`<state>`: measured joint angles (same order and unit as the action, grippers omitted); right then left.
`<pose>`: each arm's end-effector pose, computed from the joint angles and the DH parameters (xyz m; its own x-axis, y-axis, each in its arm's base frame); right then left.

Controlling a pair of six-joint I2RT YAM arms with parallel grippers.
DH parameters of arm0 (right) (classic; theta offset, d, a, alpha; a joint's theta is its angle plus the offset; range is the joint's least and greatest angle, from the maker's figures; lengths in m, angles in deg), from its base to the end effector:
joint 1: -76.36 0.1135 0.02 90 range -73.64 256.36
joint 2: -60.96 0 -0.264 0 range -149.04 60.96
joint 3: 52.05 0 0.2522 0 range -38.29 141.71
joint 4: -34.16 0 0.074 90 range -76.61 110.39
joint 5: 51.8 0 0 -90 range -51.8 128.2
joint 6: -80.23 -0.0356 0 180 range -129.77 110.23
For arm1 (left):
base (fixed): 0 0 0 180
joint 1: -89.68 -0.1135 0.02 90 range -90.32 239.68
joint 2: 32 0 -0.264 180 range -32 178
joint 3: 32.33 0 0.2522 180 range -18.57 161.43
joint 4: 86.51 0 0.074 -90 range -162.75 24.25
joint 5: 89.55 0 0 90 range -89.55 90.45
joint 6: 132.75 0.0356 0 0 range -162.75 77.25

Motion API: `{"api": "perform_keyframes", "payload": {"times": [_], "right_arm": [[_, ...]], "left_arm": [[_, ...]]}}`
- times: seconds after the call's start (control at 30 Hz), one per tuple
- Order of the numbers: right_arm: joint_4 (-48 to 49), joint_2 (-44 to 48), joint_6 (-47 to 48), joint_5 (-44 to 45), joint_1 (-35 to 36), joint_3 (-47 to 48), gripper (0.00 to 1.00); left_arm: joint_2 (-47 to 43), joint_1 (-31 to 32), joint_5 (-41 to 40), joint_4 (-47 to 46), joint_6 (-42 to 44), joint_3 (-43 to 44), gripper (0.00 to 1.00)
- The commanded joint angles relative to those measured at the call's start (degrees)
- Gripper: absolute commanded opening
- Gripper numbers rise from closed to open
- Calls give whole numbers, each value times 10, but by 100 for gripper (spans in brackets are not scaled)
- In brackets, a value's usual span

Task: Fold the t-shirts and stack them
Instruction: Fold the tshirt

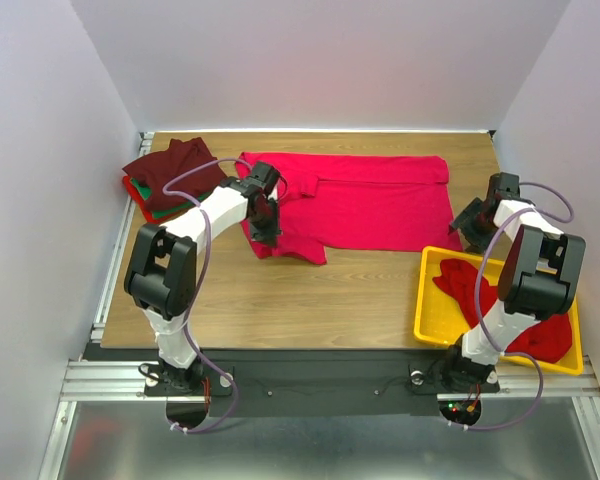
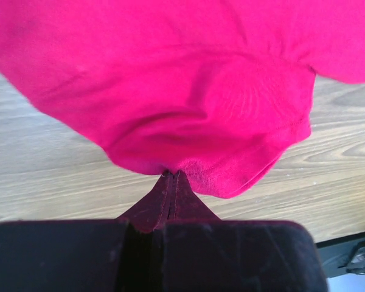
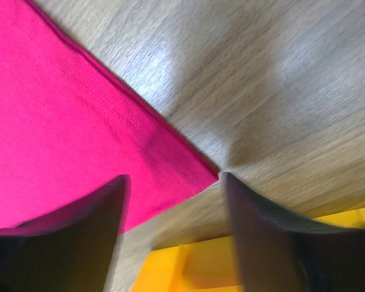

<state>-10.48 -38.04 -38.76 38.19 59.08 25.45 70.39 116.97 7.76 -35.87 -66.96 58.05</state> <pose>0.3249 -0.1011 0.1816 -0.6199 0.7004 -0.3537 0.6830 0.7036 0.1962 0.3299 -0.1753 0.2218 -0.9277 0.0209 -0.3727 0.1385 0.9465 -0.2915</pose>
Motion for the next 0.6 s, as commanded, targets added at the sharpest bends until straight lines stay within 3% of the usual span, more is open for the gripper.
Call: {"api": "perform_keyframes", "payload": {"times": [0.0, 0.07, 0.17, 0.23, 0.33, 0.4, 0.57], "right_arm": [[4, 12, -12, -3, 0, -14, 60], [4, 7, -7, -3, 0, -23, 50], [4, 1, -4, -3, 1, -19, 25], [3, 2, -1, -3, 0, -11, 15], [-1, 5, 7, -3, 0, 15, 10], [-3, 7, 9, -10, 0, 37, 1], [-4, -7, 8, -30, 0, 90, 0]], "left_arm": [[-4, -27, 25, 18, 13, 41, 0], [-2, -37, 40, 17, 13, 50, 0], [9, -52, 53, 19, 15, 68, 0], [15, -60, 59, 23, 18, 83, 0], [25, -68, 67, 22, 18, 101, 0], [32, -79, 73, 21, 13, 113, 0], [63, -101, 75, 13, 4, 177, 0]]}}
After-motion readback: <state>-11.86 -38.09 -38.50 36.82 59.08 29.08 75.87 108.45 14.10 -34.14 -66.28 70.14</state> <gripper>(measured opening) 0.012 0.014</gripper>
